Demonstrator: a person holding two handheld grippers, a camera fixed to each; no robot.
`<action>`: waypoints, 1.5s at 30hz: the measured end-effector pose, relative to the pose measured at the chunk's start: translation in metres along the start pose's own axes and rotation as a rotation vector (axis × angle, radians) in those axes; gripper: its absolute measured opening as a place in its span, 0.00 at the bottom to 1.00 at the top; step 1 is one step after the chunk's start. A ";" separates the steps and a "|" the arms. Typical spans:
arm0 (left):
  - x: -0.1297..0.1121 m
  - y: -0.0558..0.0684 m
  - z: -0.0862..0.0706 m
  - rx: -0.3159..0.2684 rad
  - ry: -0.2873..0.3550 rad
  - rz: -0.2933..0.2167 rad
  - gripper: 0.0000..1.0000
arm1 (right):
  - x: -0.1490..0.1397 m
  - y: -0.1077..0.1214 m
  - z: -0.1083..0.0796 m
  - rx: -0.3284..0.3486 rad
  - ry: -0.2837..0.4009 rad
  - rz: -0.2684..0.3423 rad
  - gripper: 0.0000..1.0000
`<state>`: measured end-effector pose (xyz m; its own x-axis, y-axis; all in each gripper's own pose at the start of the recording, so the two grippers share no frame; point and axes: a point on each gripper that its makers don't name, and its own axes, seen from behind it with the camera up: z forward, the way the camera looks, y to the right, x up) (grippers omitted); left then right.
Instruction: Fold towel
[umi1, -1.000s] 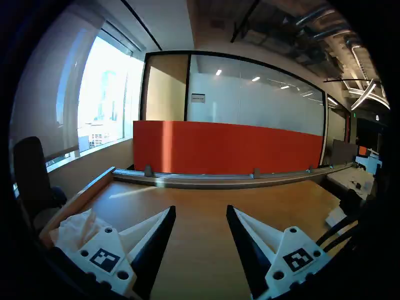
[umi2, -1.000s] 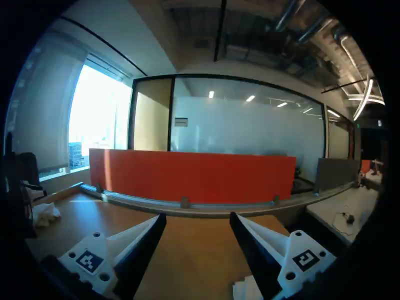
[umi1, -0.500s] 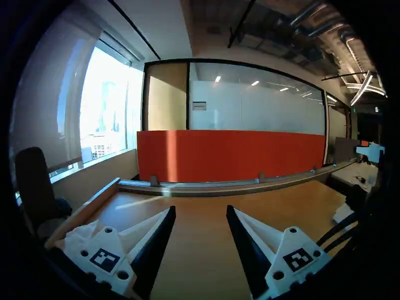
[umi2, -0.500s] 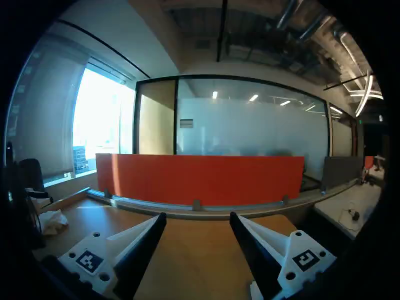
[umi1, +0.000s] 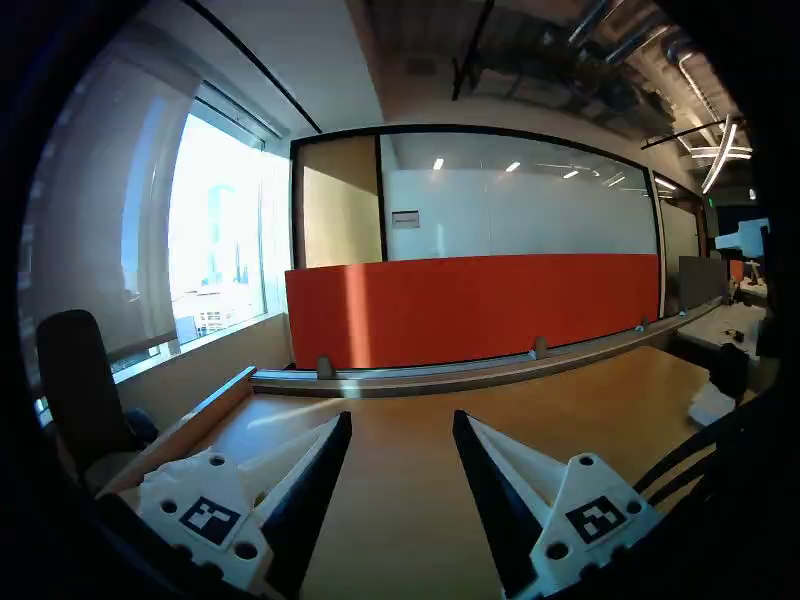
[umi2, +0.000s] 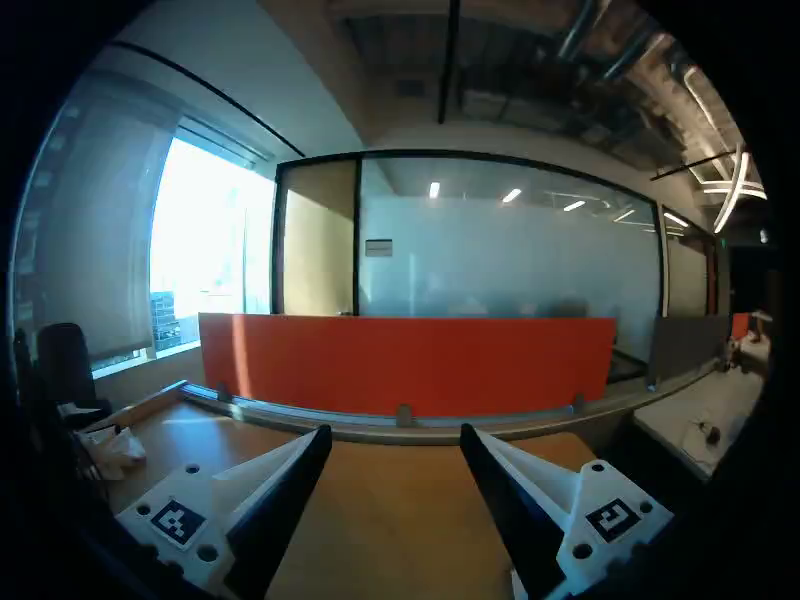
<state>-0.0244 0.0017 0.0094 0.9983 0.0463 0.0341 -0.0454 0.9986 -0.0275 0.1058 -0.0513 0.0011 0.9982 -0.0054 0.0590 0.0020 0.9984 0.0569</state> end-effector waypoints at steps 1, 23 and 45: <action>-0.003 0.000 0.000 -0.001 0.003 0.005 0.74 | -0.001 0.000 0.000 -0.004 0.000 0.009 0.99; -0.090 0.010 0.002 0.008 0.039 0.008 0.74 | -0.052 -0.015 0.000 -0.004 0.009 0.022 0.99; -0.135 0.010 0.007 0.013 0.079 -0.003 0.74 | -0.088 -0.018 -0.002 -0.002 0.012 -0.018 0.99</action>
<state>-0.1604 0.0056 0.0119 0.9981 0.0420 -0.0445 -0.0427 0.9990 -0.0147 0.0184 -0.0689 -0.0067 0.9987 -0.0223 0.0464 0.0197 0.9982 0.0561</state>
